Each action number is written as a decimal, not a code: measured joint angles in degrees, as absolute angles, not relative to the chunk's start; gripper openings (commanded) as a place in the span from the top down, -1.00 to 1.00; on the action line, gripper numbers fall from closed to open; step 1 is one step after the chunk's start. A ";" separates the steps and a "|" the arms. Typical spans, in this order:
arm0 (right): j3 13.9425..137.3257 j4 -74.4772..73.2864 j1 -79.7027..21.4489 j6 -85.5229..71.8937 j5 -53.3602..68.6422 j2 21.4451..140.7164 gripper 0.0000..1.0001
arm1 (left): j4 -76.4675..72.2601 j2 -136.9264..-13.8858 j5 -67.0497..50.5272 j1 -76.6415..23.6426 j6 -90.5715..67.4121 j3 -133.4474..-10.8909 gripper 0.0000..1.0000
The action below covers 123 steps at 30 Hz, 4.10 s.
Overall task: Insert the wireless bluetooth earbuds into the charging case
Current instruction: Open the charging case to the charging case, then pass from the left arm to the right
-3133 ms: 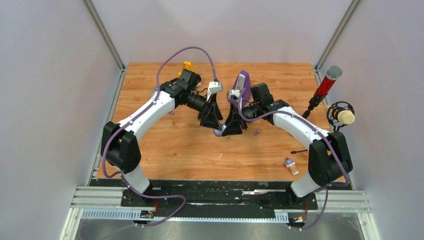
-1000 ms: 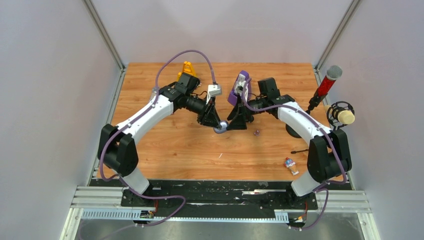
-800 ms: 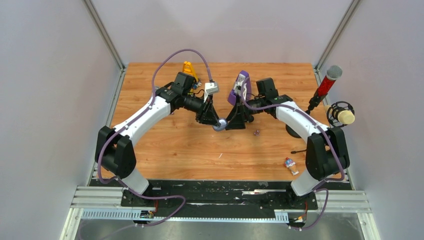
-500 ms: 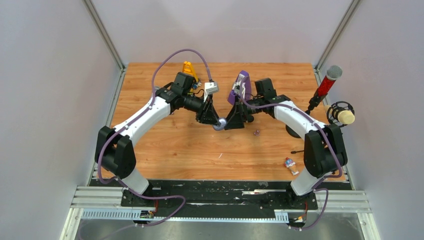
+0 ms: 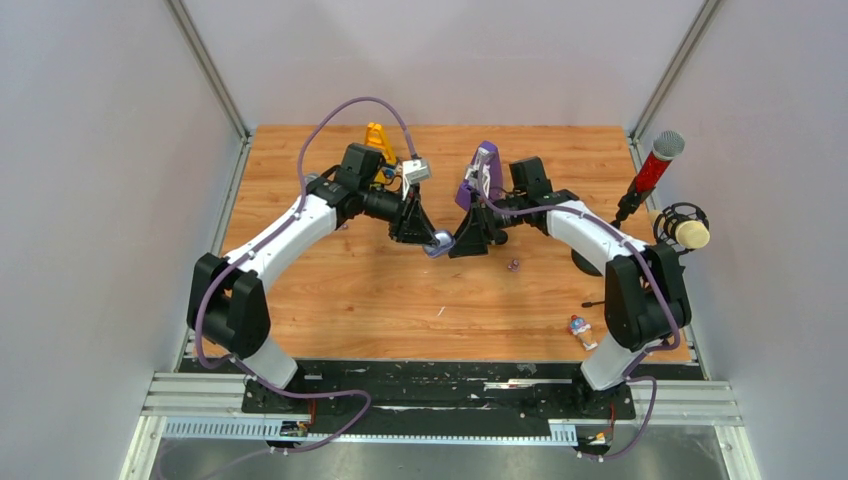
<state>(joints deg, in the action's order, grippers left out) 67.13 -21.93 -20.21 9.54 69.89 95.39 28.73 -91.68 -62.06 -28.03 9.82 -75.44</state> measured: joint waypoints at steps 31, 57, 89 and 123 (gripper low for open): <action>56.16 18.13 -17.80 -28.36 67.75 92.64 -0.57 | -10.74 -85.08 -60.16 -16.93 -26.65 -56.38 0.80; 59.24 54.17 -23.90 -65.12 61.54 112.09 0.14 | -29.87 -82.52 -47.66 -12.73 -50.09 -44.95 0.99; 68.14 57.47 -26.24 -71.46 63.37 119.87 0.38 | -30.72 -82.52 -46.37 -12.67 -50.96 -44.71 1.00; 80.07 0.56 -27.09 -25.06 55.00 109.71 0.76 | -26.11 -76.36 -46.74 -0.54 -47.27 -45.78 -1.00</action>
